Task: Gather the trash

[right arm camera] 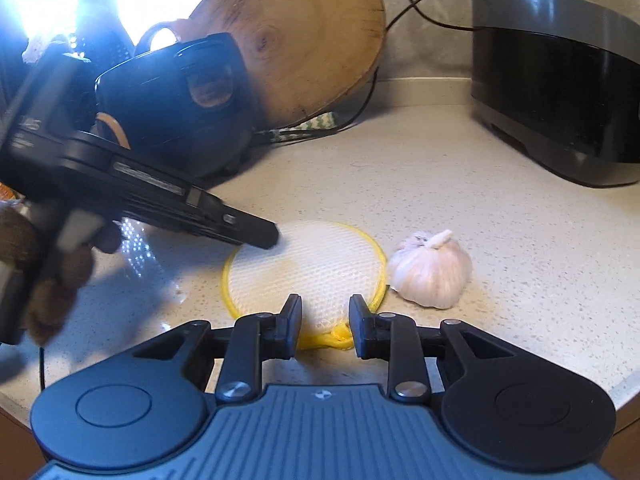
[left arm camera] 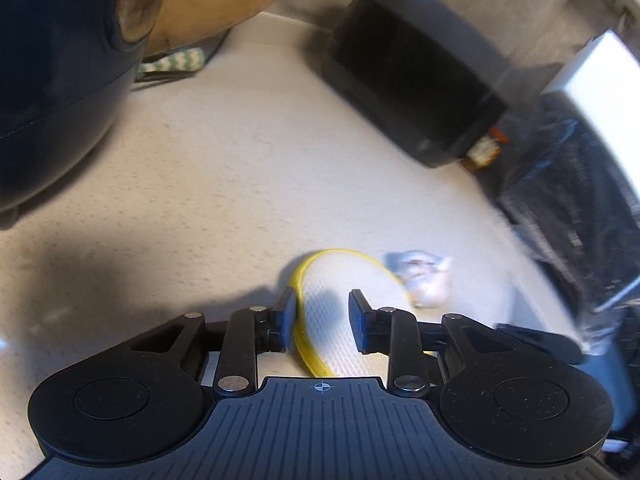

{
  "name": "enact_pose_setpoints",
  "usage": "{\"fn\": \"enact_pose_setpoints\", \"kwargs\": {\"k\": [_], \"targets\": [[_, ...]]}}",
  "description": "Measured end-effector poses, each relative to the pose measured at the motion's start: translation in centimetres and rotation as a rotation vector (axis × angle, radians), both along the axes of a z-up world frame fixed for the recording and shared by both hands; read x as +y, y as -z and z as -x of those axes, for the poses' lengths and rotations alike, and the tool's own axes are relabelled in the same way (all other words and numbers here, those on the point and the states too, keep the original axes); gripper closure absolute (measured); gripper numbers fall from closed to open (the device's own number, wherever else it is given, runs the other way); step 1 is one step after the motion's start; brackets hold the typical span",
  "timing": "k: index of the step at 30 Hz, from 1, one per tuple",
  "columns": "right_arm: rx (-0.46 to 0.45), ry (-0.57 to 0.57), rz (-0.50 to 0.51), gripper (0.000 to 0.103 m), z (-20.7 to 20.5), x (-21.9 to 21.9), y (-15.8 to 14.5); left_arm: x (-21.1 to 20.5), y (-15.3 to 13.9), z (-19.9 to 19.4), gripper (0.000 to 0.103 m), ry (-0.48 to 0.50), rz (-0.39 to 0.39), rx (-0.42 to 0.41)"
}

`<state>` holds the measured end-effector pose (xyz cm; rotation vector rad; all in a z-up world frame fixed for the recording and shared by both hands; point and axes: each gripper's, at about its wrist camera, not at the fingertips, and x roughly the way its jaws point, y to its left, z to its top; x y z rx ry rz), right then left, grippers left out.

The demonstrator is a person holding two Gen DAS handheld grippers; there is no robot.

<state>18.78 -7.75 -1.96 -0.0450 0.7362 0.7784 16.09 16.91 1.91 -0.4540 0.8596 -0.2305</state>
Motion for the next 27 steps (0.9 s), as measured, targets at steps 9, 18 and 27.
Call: {"fn": "enact_pose_setpoints", "kwargs": {"k": [9,18,27], "targets": [[-0.014,0.085,-0.020,0.075,-0.4,-3.1,0.5,-0.5,1.6,0.6,0.074,0.138,0.151,0.061],[0.007,0.148,-0.052,0.075,-0.1,-4.9,0.5,-2.2,0.9,-0.6,0.076,0.101,-0.021,-0.022],[0.024,0.138,-0.078,0.075,-0.3,-4.9,0.9,-3.9,1.3,-2.2,0.073,0.137,-0.105,0.007]]}}
